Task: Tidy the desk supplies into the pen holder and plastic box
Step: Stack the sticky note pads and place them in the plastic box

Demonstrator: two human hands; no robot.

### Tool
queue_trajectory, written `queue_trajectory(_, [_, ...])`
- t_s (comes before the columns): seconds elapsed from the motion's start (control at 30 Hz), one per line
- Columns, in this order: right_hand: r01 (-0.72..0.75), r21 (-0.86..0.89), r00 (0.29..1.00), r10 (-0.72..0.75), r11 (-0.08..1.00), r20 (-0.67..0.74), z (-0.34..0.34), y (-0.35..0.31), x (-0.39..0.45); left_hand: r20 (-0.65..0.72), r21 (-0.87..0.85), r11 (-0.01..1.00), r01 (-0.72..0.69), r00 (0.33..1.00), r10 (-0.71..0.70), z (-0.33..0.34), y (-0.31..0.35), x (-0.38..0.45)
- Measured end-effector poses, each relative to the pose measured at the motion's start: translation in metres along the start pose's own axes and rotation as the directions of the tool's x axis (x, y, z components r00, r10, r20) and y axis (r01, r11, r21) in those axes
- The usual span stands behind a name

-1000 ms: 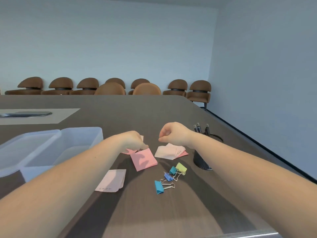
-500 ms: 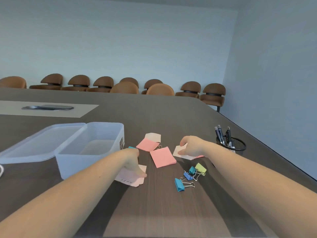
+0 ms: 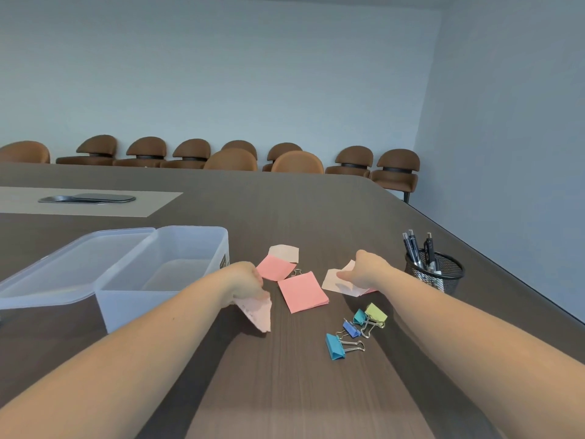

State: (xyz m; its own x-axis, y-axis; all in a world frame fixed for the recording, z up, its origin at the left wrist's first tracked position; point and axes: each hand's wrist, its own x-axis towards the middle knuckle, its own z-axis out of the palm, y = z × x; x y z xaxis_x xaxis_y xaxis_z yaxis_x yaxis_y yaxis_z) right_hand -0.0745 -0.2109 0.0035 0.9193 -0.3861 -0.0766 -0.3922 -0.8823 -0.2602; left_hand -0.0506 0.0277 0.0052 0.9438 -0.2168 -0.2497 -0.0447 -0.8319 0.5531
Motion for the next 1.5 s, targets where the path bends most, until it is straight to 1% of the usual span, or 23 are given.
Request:
queue_trajectory(0.03, [-0.021, 0.007, 1.000, 0.021, 1.000, 0.006, 0.001, 0.001, 0.002, -0.037, -0.129, 0.991, -0.016, 0.999, 0.012, -0.001, 0.002, 0.002])
queue_trajectory(0.1, [-0.059, 0.022, 0.998, 0.058, 0.998, 0.020, 0.004, 0.003, 0.006, -0.080, -0.353, 0.935, -0.042, 0.997, 0.014, -0.002, 0.008, 0.010])
queue_trajectory(0.17, [-0.104, 0.019, 0.994, 0.104, 0.994, 0.030, 0.008, 0.006, 0.009, -0.152, -0.501, 0.862, -0.082, 0.988, 0.006, 0.000, 0.013, 0.015])
queue_trajectory(0.27, [-0.143, -0.038, 0.989, 0.144, 0.989, 0.039, 0.013, 0.007, 0.015, -0.227, -0.644, 0.752, -0.140, 0.974, -0.013, 0.008, 0.021, 0.022])
queue_trajectory(0.4, [-0.148, -0.115, 0.987, 0.154, 0.982, 0.042, 0.014, 0.002, 0.020, -0.262, -0.724, 0.666, -0.181, 0.965, -0.023, 0.027, 0.030, 0.028])
queue_trajectory(0.43, [-0.141, -0.129, 0.987, 0.149, 0.982, 0.056, 0.014, 0.001, 0.022, -0.262, -0.727, 0.662, -0.182, 0.965, -0.023, 0.032, 0.032, 0.030])
queue_trajectory(0.47, [-0.137, -0.143, 0.986, 0.149, 0.980, 0.078, 0.013, -0.001, 0.023, -0.253, -0.712, 0.680, -0.175, 0.967, -0.017, 0.037, 0.033, 0.030])
queue_trajectory(0.53, [-0.144, -0.158, 0.975, 0.167, 0.977, 0.145, 0.011, -0.001, 0.025, -0.231, -0.637, 0.754, -0.161, 0.973, 0.013, 0.046, 0.034, 0.029])
queue_trajectory(0.6, [-0.147, -0.168, 0.964, 0.179, 0.975, 0.197, 0.010, -0.001, 0.028, -0.229, -0.448, 0.882, -0.148, 0.972, 0.047, 0.056, 0.031, 0.032])
queue_trajectory(0.67, [-0.137, -0.171, 0.966, 0.170, 0.976, 0.196, 0.011, 0.000, 0.031, -0.228, -0.219, 0.969, -0.117, 0.971, 0.066, 0.061, 0.026, 0.035])
queue_trajectory(0.73, [-0.133, -0.161, 0.972, 0.161, 0.978, 0.174, 0.011, 0.001, 0.032, -0.219, -0.051, 0.996, -0.071, 0.974, 0.058, 0.062, 0.023, 0.038])
queue_trajectory(0.77, [-0.137, -0.147, 0.973, 0.161, 0.980, 0.163, 0.012, 0.001, 0.033, -0.214, -0.005, 0.999, -0.052, 0.975, 0.050, 0.061, 0.023, 0.038])
queue_trajectory(0.83, [-0.144, -0.113, 0.979, 0.159, 0.983, 0.130, 0.013, 0.000, 0.033, -0.184, 0.035, 0.999, -0.023, 0.982, 0.029, 0.059, 0.023, 0.038])
queue_trajectory(0.9, [-0.134, -0.069, 0.984, 0.141, 0.989, 0.108, 0.012, -0.001, 0.033, -0.150, 0.045, 0.999, 0.000, 0.989, 0.006, 0.058, 0.022, 0.039])
queue_trajectory(0.97, [-0.114, -0.054, 0.984, 0.120, 0.992, 0.130, 0.009, -0.003, 0.033, -0.133, 0.026, 1.000, 0.008, 0.991, -0.004, 0.057, 0.022, 0.040])
queue_trajectory(1.0, [-0.101, -0.078, 0.982, 0.112, 0.992, 0.154, 0.007, -0.006, 0.031, -0.126, 0.005, 1.000, 0.002, 0.992, -0.002, 0.057, 0.021, 0.041])
queue_trajectory(1.1, [-0.098, -0.132, 0.963, 0.128, 0.986, 0.239, 0.003, -0.011, 0.028, -0.138, -0.170, 0.984, -0.049, 0.990, 0.025, 0.056, 0.019, 0.043])
queue_trajectory(1.2, [-0.082, -0.196, 0.941, 0.141, 0.977, 0.307, 0.000, -0.014, 0.025, -0.199, -0.394, 0.913, -0.108, 0.980, 0.030, 0.050, 0.016, 0.044])
queue_trajectory(1.23, [-0.074, -0.210, 0.937, 0.140, 0.975, 0.320, -0.002, -0.014, 0.025, -0.227, -0.438, 0.891, -0.119, 0.974, 0.019, 0.046, 0.016, 0.044])
queue_trajectory(1.33, [-0.123, -0.173, 0.933, 0.173, 0.977, 0.314, -0.004, -0.013, 0.029, -0.305, -0.524, 0.842, -0.132, 0.951, -0.041, 0.037, 0.016, 0.048])
queue_trajectory(1.4, [-0.131, -0.153, 0.946, 0.169, 0.980, 0.276, -0.002, -0.014, 0.030, -0.329, -0.510, 0.854, -0.098, 0.940, -0.089, 0.033, 0.015, 0.053])
queue_trajectory(1.43, [-0.134, -0.139, 0.954, 0.166, 0.981, 0.249, 0.000, -0.015, 0.031, -0.333, -0.456, 0.888, -0.064, 0.937, -0.104, 0.032, 0.014, 0.056])
queue_trajectory(1.5, [-0.131, -0.123, 0.961, 0.156, 0.984, 0.228, 0.000, -0.017, 0.030, -0.320, -0.285, 0.958, 0.016, 0.941, -0.111, 0.032, 0.012, 0.062])
